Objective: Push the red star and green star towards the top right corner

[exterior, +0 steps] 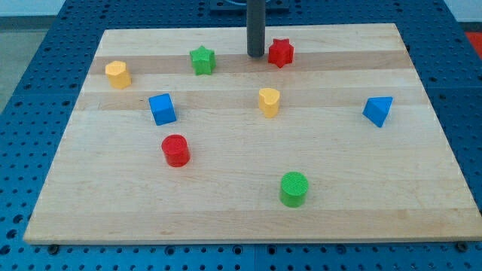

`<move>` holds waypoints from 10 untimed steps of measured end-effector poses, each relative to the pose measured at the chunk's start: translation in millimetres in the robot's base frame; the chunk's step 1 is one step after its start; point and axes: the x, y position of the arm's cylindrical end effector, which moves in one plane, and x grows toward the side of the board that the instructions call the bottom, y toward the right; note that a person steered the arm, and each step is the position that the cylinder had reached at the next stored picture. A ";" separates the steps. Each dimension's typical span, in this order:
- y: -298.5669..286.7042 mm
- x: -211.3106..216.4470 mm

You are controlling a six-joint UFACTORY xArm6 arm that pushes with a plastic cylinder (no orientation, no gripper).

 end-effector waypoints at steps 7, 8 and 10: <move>72.3 6.1; 95.1 6.1; -10.3 -45.2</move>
